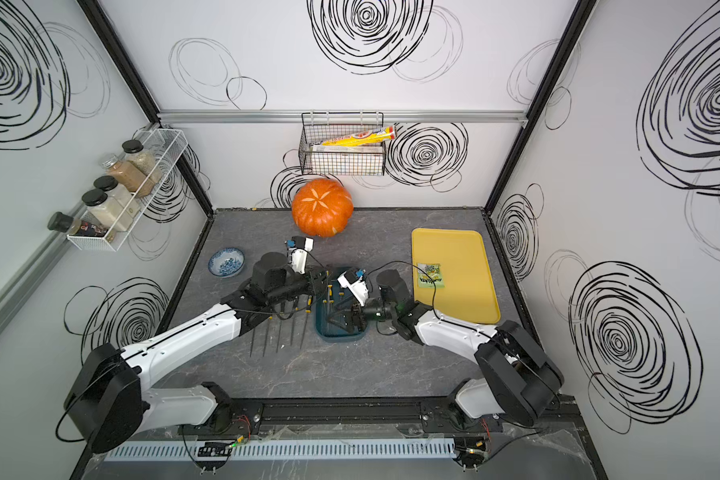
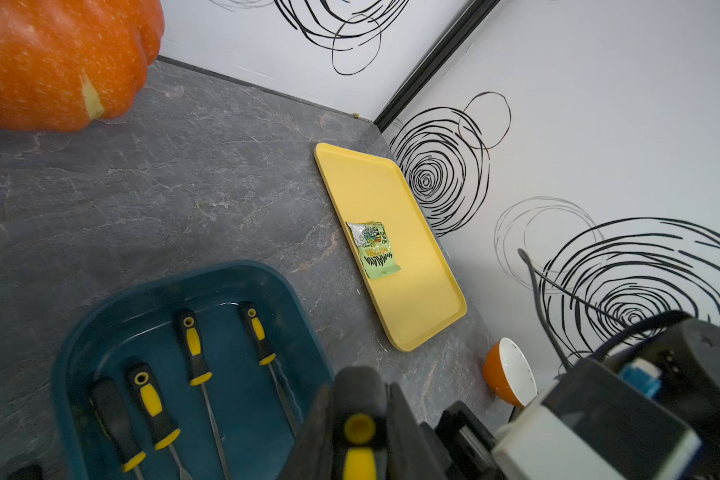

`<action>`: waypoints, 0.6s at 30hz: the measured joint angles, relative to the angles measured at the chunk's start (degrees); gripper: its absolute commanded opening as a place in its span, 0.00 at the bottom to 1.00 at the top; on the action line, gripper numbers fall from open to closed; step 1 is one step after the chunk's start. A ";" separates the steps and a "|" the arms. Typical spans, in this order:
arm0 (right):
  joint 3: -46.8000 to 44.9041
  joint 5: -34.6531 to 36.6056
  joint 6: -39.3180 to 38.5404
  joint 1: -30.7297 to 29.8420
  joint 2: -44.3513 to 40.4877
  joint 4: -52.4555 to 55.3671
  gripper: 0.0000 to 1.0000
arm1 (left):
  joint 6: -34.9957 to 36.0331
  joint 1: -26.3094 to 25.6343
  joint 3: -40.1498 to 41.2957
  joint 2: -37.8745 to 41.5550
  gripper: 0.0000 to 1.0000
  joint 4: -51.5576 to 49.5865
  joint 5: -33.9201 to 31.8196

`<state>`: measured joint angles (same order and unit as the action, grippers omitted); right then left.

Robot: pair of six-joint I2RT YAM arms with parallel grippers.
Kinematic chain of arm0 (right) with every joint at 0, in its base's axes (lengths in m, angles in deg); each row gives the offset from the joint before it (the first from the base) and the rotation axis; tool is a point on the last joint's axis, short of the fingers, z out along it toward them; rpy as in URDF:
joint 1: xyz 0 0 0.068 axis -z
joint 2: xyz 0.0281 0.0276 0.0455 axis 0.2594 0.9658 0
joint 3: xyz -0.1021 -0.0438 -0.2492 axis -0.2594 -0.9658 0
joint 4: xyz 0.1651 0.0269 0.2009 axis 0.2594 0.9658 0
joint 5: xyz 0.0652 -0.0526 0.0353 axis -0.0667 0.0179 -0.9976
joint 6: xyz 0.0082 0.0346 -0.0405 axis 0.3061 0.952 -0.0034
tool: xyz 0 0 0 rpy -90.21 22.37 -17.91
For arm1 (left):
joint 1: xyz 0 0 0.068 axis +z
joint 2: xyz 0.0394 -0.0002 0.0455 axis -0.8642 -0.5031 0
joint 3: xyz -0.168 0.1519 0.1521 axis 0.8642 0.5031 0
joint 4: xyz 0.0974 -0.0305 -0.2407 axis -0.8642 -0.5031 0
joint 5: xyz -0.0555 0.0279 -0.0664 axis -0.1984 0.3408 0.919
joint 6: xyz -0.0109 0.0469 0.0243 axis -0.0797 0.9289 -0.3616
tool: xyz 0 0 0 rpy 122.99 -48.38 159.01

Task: Take the file tool out of the storage box
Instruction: Pick up the file tool from the storage box.

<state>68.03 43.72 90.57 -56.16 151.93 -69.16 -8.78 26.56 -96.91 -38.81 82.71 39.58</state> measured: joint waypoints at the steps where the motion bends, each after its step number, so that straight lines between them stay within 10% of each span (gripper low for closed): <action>1: 0.28 -0.04 -0.11 0.00 0.48 0.04 0.52 | 0.02 -0.07 0.07 -0.04 0.00 0.04 0.00; 18: 2.84 -0.44 1.66 0.55 5.53 3.30 0.00 | 2.69 -0.74 0.15 -1.99 0.14 0.81 -0.07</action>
<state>70.87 43.28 92.23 -55.61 157.46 -65.86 -6.09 25.82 -96.75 -40.80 83.52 39.51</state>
